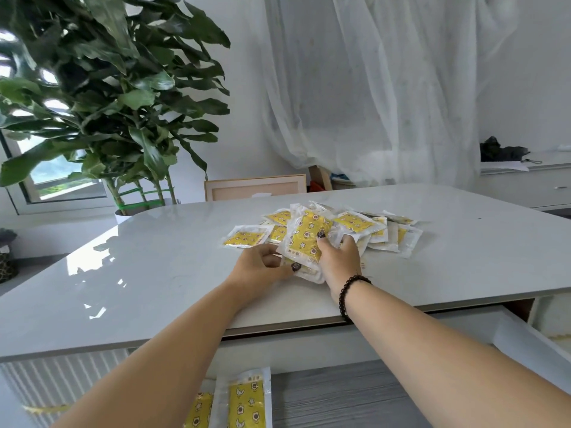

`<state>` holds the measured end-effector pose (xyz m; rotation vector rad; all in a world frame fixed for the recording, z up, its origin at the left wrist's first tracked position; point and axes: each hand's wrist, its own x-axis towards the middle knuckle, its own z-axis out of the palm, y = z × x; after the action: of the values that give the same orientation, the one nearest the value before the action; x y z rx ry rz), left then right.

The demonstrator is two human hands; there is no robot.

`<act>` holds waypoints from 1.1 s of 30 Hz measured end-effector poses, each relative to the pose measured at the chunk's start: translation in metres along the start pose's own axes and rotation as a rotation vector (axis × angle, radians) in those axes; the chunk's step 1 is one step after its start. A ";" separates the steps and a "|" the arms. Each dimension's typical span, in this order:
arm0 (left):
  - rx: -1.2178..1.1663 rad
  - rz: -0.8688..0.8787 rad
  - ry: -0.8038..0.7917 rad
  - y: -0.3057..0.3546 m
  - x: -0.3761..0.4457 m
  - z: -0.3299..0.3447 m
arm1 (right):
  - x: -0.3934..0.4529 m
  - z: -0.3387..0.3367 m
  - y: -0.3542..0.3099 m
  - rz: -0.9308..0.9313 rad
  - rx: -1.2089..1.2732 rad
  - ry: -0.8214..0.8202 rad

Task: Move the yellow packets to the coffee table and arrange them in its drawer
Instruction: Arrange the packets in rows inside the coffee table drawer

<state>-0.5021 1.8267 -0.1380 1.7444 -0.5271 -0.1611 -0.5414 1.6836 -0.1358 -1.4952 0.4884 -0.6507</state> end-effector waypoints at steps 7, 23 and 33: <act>-0.263 -0.040 0.244 -0.001 0.004 -0.011 | 0.007 -0.004 -0.004 0.121 0.208 0.338; -0.397 -0.103 0.203 0.006 0.001 -0.013 | -0.006 -0.001 0.003 -0.218 -0.230 -0.078; -0.318 -0.092 0.058 0.003 0.000 -0.016 | -0.022 0.006 0.001 -0.615 -0.555 -0.348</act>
<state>-0.4966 1.8401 -0.1316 1.4584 -0.3574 -0.2451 -0.5539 1.7025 -0.1383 -2.2711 -0.0913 -0.7346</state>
